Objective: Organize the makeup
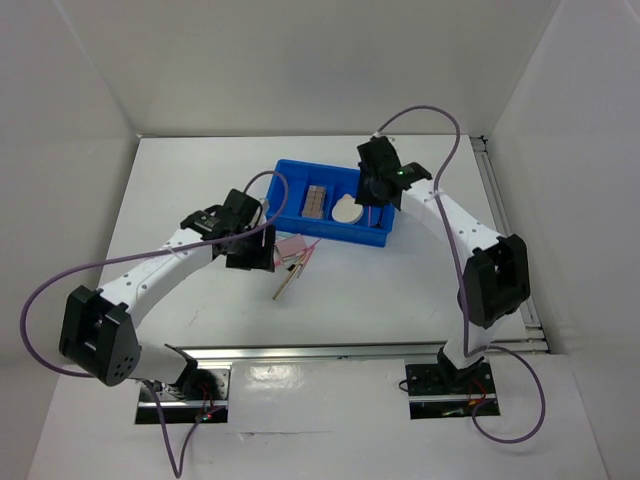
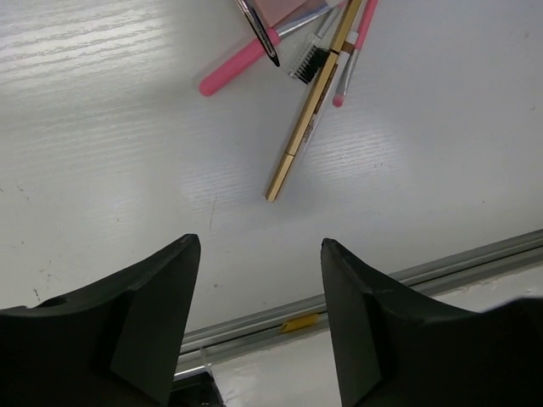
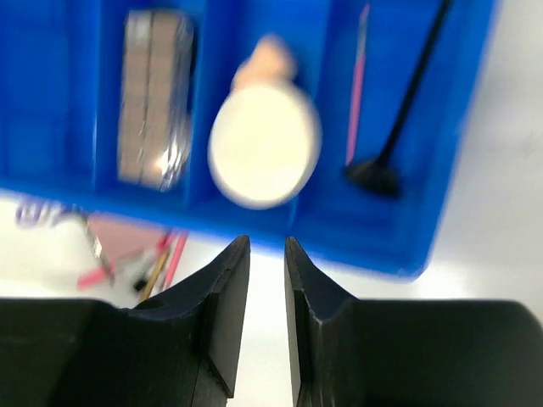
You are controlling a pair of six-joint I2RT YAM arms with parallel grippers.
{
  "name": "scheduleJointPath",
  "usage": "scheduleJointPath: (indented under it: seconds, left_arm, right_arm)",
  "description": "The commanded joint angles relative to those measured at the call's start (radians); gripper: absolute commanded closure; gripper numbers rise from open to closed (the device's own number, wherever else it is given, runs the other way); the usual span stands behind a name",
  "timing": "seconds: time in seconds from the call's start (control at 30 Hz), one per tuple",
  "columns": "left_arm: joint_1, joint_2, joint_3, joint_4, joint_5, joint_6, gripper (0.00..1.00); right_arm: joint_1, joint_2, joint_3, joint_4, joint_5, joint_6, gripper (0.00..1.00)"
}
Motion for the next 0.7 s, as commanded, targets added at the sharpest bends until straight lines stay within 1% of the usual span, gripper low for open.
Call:
scheduleJointPath:
  seconds: [0.0,0.03,0.13,0.2,0.23,0.33,0.37,0.47,0.5,0.53,0.63,0.67]
  left_arm:
    - [-0.037,0.069,0.025,0.023,0.046,0.056,0.26]
    - [-0.066,0.091,0.025,0.023,0.046,0.056,0.26]
    - [-0.100,0.168,0.025,0.057,0.036,0.035,0.26]
    - [-0.112,0.204,0.025,0.087,0.047,-0.005,0.26]
    - [-0.124,0.235,0.025,0.098,0.047,-0.016,0.31]
    - [-0.134,0.281,0.045,0.118,0.004,-0.043,0.39]
    - [-0.143,0.313,0.045,0.118,-0.005,-0.043,0.43]
    - [-0.154,0.364,0.083,0.118,-0.055,-0.043,0.48]
    - [-0.163,0.393,0.105,0.105,-0.089,-0.043,0.51]
    - [-0.163,0.402,0.105,0.104,-0.100,-0.043,0.53]
    - [-0.172,0.422,0.125,0.104,-0.112,-0.034,0.63]
    - [-0.172,0.433,0.138,0.104,-0.112,-0.034,0.63]
  right_arm:
    - [0.046,-0.059,-0.092,-0.017,-0.026,0.085,0.70]
    - [0.046,-0.077,-0.118,-0.017,-0.026,0.086,0.70]
    - [0.002,-0.163,-0.211,-0.008,-0.035,0.104,0.70]
    - [-0.026,-0.197,-0.236,-0.008,-0.035,0.104,0.70]
    - [-0.046,-0.213,-0.245,-0.008,-0.035,0.092,0.70]
    - [-0.070,-0.257,-0.265,-0.017,-0.035,0.083,0.70]
    - [-0.082,-0.257,-0.265,-0.017,-0.035,0.082,0.70]
    - [-0.093,-0.276,-0.284,-0.037,-0.035,0.073,0.70]
    - [-0.102,-0.288,-0.293,-0.037,-0.035,0.073,0.70]
    - [-0.103,-0.288,-0.293,-0.037,-0.035,0.073,0.70]
    - [-0.112,-0.297,-0.302,-0.037,-0.045,0.073,0.70]
    - [-0.112,-0.297,-0.311,-0.037,-0.045,0.073,0.70]
